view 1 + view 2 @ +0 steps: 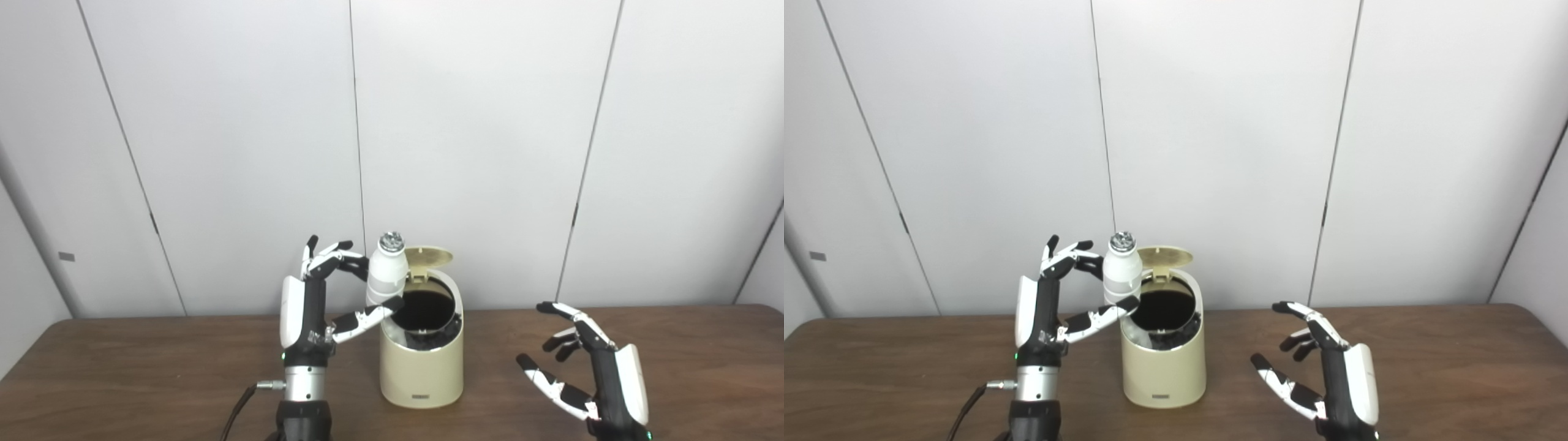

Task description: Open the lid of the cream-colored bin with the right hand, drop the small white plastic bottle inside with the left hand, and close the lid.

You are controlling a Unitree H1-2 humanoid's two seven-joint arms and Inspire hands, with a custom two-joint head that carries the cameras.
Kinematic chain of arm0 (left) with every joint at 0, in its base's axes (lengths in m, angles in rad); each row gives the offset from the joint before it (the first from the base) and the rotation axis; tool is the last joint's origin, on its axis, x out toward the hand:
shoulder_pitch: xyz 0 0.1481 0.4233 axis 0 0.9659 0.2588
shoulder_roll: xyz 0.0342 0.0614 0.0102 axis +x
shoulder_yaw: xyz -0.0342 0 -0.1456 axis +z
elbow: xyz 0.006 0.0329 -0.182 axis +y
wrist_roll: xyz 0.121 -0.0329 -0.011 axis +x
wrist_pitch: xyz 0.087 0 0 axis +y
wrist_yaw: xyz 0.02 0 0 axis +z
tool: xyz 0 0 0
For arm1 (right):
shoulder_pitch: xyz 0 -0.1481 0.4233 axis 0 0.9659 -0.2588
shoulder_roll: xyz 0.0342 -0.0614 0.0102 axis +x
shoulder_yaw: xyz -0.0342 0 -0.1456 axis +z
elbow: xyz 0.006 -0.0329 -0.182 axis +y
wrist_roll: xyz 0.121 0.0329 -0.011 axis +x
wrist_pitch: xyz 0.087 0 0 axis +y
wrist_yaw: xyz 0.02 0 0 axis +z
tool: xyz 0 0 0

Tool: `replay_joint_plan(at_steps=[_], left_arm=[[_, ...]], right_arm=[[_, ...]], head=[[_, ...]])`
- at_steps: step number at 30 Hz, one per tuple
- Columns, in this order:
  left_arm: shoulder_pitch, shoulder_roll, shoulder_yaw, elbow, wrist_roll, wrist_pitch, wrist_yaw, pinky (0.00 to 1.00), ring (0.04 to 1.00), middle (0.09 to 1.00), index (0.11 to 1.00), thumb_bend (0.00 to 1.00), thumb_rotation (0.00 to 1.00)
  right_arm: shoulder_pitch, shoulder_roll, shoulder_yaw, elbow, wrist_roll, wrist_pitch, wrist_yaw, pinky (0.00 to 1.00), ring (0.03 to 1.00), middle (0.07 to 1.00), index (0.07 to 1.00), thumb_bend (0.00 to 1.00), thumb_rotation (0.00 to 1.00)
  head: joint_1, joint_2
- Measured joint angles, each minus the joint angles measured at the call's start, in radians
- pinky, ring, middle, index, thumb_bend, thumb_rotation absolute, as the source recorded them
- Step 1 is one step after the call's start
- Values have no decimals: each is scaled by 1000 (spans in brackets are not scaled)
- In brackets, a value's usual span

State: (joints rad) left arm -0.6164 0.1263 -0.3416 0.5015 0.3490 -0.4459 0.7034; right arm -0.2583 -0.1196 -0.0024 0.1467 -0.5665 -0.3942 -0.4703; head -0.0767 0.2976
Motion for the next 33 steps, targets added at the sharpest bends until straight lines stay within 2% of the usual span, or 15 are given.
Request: replay_joint_plan(at_steps=[3,6,9,11,18,20,24,25,26,28,33], left_arm=[[-3,-1,-6,16,-1,0,3,1000,778,469,502,523,0],[-6,-2,-13,26,-2,0,10,1000,777,472,496,524,0],[-14,-3,-23,33,-7,0,24,1000,776,475,491,524,0],[-24,-3,-30,46,-8,0,28,1000,776,472,495,524,0],[-30,-7,-44,50,-44,0,24,1000,782,468,503,523,0],[-30,-9,-46,50,-54,0,19,1000,787,470,497,524,0],[-31,-16,-45,50,-80,0,-7,1000,787,474,490,524,0],[-31,-18,-45,50,-82,0,-11,1000,784,474,492,524,0],[-32,-19,-44,50,-84,0,-14,1000,782,474,492,524,0],[-33,-23,-42,50,-85,0,-17,1000,778,474,491,524,0],[-38,-29,-38,50,-89,0,-22,1000,772,481,479,525,0]], right_arm=[[0,0,0,-1,0,-1,0,356,499,742,691,324,200],[0,0,0,-2,-1,-1,0,412,554,737,688,329,196],[0,1,1,-3,-6,0,0,327,466,743,697,323,190],[0,1,1,-3,-6,0,0,313,450,744,697,323,161],[0,2,1,-2,-10,0,-1,445,589,739,698,331,213],[0,2,1,-2,-11,0,-3,392,536,741,699,327,185],[0,5,1,-2,-12,0,-5,369,507,743,698,327,176],[0,5,1,-2,-12,0,-6,327,454,747,701,325,175],[0,6,1,-2,-12,0,-7,327,454,747,701,326,174],[0,6,1,-2,-12,0,-7,379,520,747,701,329,176],[0,6,1,-1,-12,0,-8,344,472,750,702,328,212]], head=[[-2,2],[-5,2],[-8,0],[-12,0],[-20,-2],[-20,-2],[-23,-5],[-23,-5],[-23,-5],[-23,-5],[-28,-6]])
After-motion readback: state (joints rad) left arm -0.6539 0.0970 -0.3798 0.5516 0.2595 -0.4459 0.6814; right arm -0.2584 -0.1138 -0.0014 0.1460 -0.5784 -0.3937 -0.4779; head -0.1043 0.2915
